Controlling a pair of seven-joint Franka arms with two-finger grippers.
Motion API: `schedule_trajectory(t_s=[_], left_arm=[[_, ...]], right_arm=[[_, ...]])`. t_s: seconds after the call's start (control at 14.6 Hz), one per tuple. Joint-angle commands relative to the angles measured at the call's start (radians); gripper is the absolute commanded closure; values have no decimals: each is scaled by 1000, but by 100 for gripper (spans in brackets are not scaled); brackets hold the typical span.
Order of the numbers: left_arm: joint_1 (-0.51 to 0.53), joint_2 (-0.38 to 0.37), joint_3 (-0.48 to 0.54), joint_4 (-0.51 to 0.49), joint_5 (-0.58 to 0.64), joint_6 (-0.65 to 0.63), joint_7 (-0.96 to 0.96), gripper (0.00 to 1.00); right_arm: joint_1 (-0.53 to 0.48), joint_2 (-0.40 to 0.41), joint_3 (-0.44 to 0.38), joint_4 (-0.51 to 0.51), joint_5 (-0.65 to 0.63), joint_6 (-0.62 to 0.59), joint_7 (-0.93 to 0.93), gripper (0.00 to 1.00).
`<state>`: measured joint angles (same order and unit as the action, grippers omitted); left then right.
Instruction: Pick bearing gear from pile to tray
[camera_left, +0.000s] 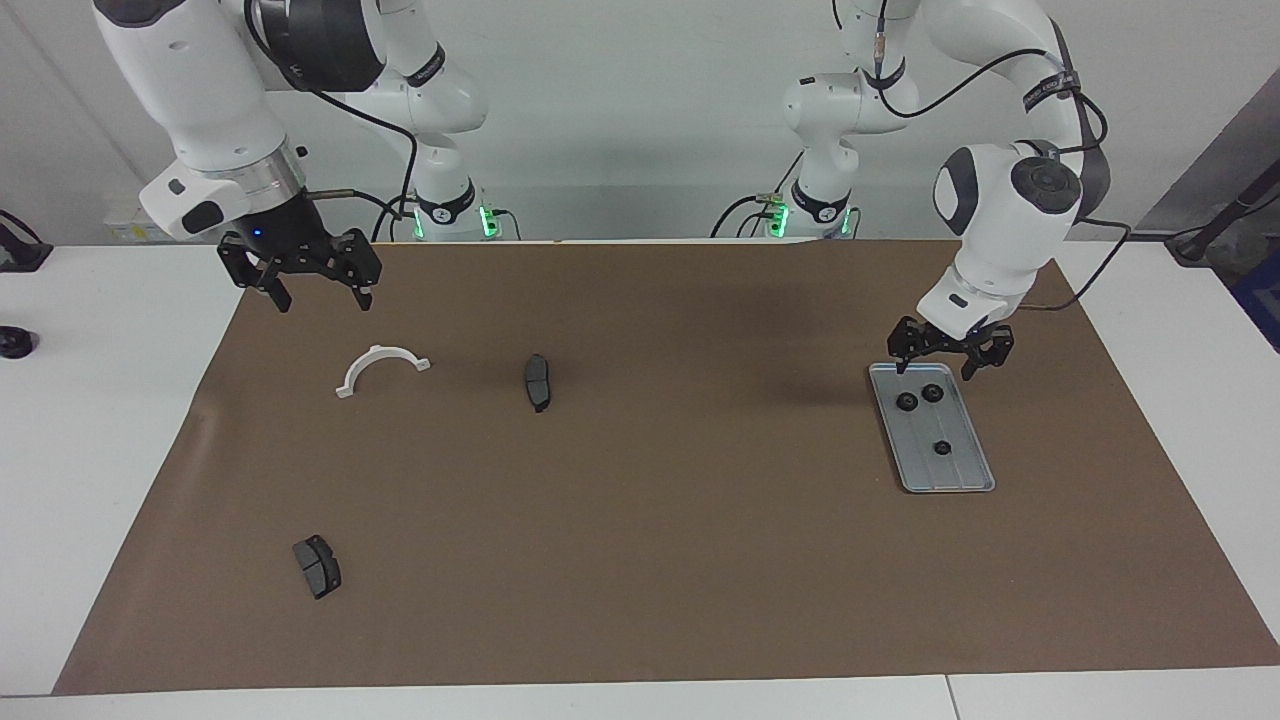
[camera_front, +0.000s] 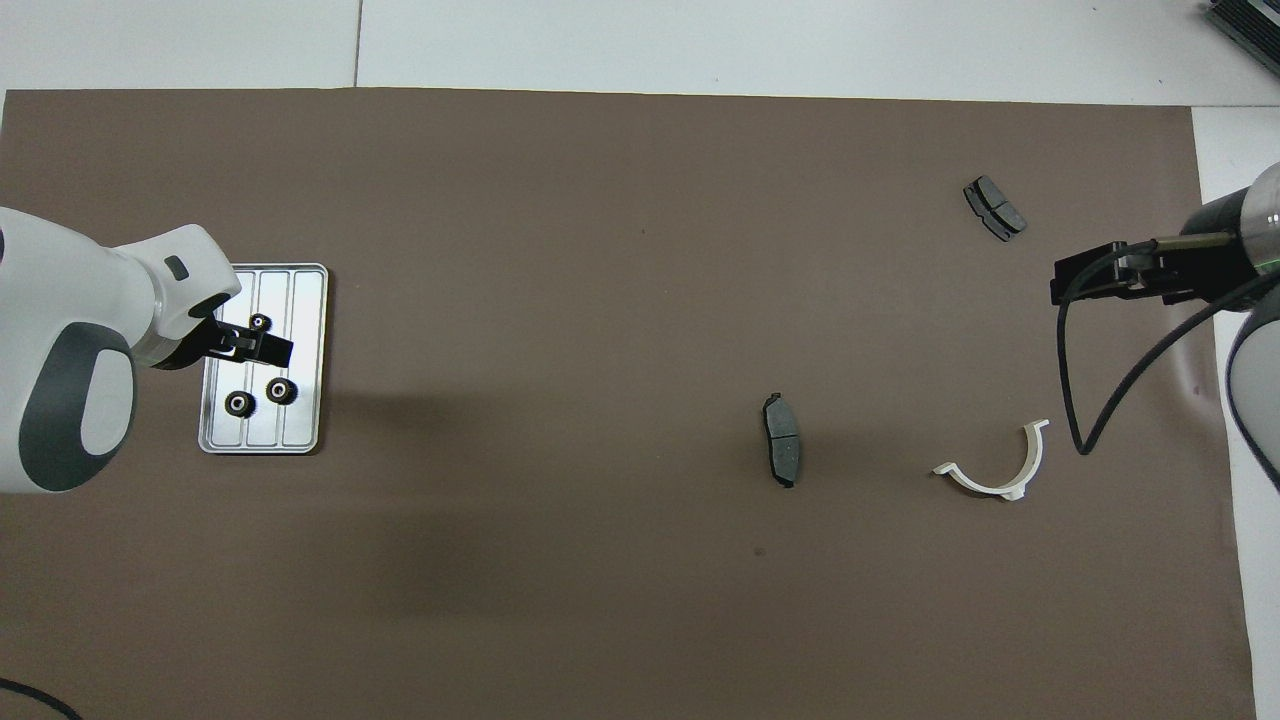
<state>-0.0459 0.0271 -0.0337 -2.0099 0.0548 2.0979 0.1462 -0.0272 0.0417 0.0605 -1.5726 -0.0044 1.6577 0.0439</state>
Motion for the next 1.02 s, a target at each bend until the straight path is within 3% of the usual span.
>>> schedule_trajectory(t_s=[0.0,0.41,0.82,0.96], left_arm=[[6,-53,11,61,-35,-100,23,0],[14,-44,23,328,-134,-399,20,0],[15,-4,21,499,-138,-570,6,0],[6,-36,18,412,-81,-520,12,0]], right_arm=[[-3,-20,4,-24,4,10,-16,0],[-3,-20,4,-24,4,10,-16,0],[-3,-20,4,-24,4,10,-16,0],[-3,-20,4,-24,4,10,-16,0]])
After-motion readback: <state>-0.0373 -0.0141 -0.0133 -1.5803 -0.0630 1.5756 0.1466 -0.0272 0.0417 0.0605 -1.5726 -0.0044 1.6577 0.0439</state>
